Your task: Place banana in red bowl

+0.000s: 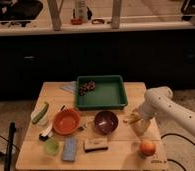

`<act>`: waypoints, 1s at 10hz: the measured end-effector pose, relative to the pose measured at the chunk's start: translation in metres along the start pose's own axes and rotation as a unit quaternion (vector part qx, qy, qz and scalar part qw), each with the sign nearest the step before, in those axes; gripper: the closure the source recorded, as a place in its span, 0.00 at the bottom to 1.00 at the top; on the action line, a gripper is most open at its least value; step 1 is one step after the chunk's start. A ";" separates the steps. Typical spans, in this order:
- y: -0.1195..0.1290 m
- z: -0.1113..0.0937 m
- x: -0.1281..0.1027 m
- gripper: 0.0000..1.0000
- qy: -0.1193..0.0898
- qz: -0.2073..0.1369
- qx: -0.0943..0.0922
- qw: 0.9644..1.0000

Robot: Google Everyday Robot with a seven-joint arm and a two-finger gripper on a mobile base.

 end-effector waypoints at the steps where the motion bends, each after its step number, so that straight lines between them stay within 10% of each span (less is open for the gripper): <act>1: 0.000 0.001 -0.001 0.51 0.000 -0.003 0.000 1.000; 5: 0.000 -0.001 -0.004 0.96 0.005 -0.011 0.003 1.000; 10: 0.000 -0.037 0.000 1.00 0.010 -0.013 0.021 1.000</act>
